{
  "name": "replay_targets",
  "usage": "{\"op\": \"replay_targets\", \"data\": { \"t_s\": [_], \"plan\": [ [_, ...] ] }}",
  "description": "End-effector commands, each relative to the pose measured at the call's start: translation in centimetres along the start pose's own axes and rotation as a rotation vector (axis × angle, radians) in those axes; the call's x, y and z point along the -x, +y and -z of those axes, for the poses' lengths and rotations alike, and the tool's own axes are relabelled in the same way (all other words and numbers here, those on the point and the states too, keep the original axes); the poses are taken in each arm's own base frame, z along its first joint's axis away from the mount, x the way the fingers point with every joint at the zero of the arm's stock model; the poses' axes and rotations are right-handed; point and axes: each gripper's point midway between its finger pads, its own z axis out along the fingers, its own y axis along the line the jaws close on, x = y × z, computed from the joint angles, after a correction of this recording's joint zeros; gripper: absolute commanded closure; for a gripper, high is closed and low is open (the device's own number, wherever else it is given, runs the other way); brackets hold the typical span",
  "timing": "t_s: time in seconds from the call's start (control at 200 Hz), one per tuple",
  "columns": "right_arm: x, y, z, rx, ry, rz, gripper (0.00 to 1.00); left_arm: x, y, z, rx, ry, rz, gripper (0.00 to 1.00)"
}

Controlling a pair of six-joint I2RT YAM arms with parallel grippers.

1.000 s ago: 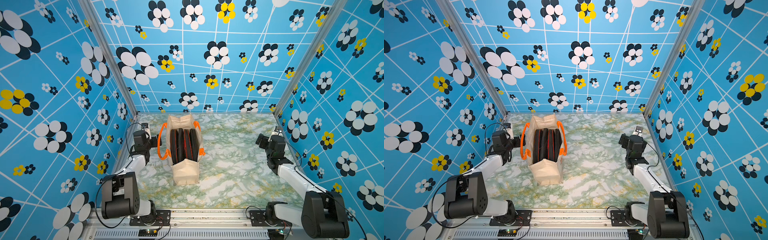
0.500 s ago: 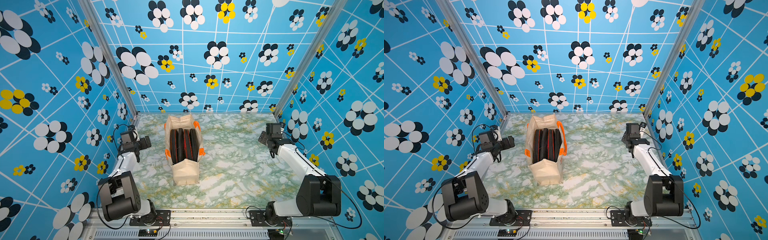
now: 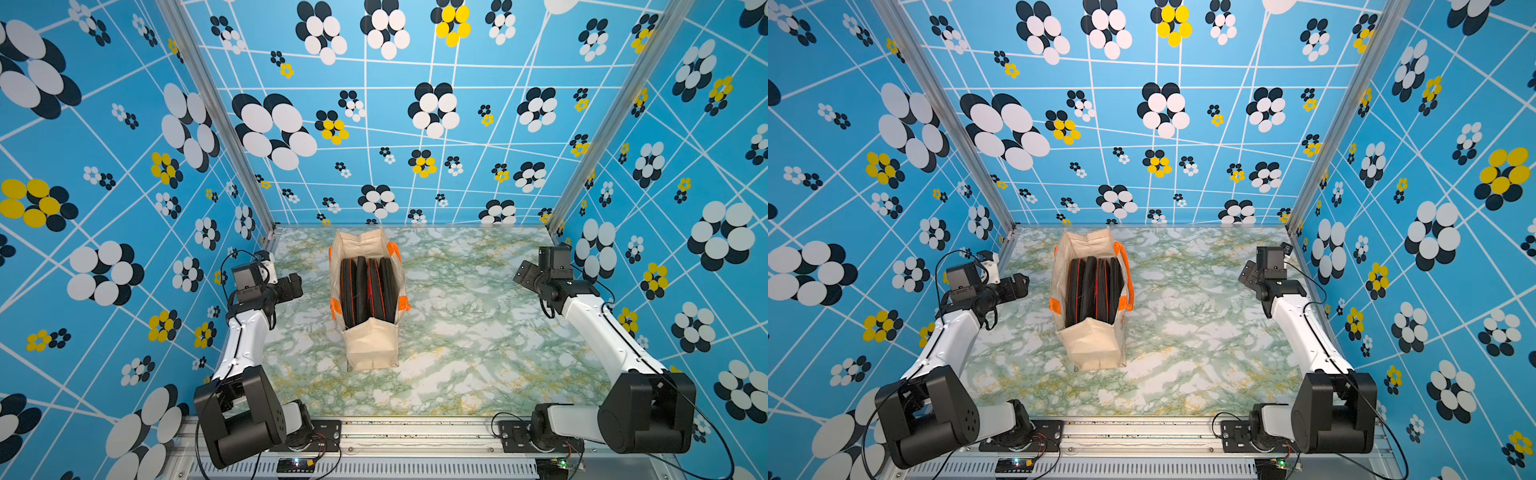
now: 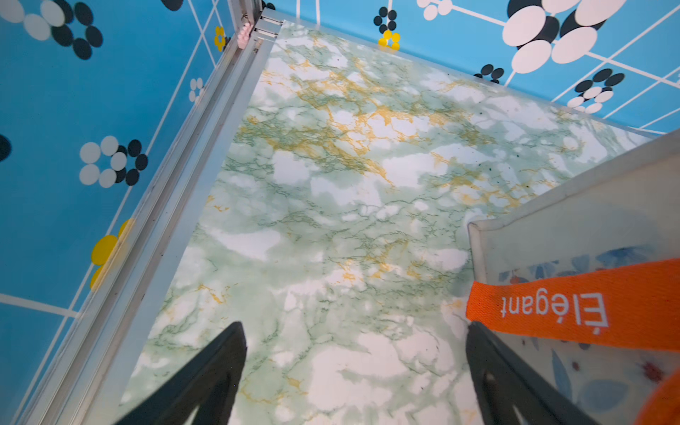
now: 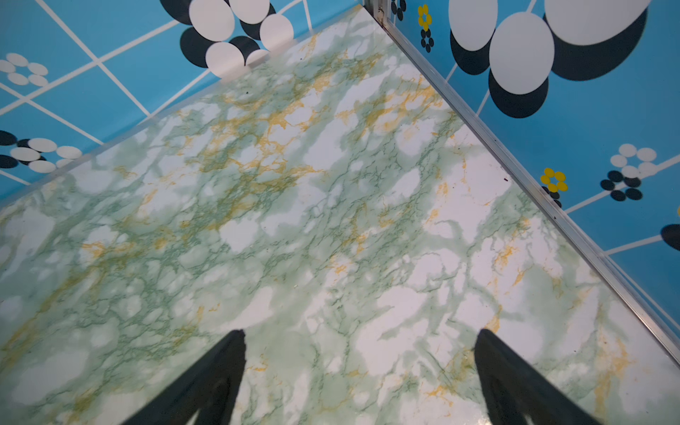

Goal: Remove the ping pong set from the canvas bag
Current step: Pick up the ping pong set from the canvas bag.

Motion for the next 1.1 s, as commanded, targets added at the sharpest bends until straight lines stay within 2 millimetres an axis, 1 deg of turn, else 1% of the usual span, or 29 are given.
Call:
{"op": "replay_targets", "data": {
  "t_s": [0.0, 0.13, 0.255, 0.47, 0.61, 0.745, 0.86, 0.935, 0.945, 0.955, 1.094],
  "plan": [
    [1.7, 1.7, 1.6, 0.076, -0.018, -0.002, 0.01, 1.0, -1.2, 1.2, -0.057, 0.000, 0.010, 0.05],
    [2.6, 2.5, 2.7, 0.113, -0.022, -0.016, 0.01, 1.4, -1.6, 1.6, -0.073, -0.003, 0.020, 0.04],
    [2.7, 3.0, 3.8, 0.147, -0.030, -0.023, 0.01, 1.5, -2.0, 1.9, -0.088, 0.007, 0.024, 0.05],
    [2.1, 2.7, 5.1, 0.156, -0.016, -0.018, 0.01, 2.2, -3.4, 2.6, -0.137, 0.022, 0.031, 0.05],
    [1.8, 2.9, 5.8, 0.179, -0.009, -0.015, 0.01, 1.9, -4.8, 2.9, -0.154, 0.048, 0.006, 0.06],
    [1.6, 3.8, 6.3, 0.208, -0.005, -0.004, 0.01, 1.7, -6.2, 3.2, -0.181, 0.063, -0.024, 0.07],
    [1.5, 4.4, 6.8, 0.211, -0.008, 0.027, 0.01, 1.9, -6.7, 3.5, -0.190, 0.056, -0.033, 0.07],
    [1.6, 4.3, 7.1, 0.209, -0.013, 0.032, 0.01, 2.1, -6.9, 3.7, -0.194, 0.057, -0.038, 0.07],
    [1.2, 5.1, 7.4, 0.226, -0.009, 0.051, 0.01, 2.1, -6.9, 3.7, -0.194, 0.057, -0.040, 0.07],
    [1.1, 5.3, 7.5, 0.232, -0.009, 0.055, 0.01, 2.1, -6.9, 3.7, -0.195, 0.059, -0.039, 0.07],
    [1.0, 5.7, 8.3, 0.239, -0.018, 0.071, 0.01, 1.9, -7.8, 4.1, -0.207, 0.082, -0.069, 0.07]
  ]
}}
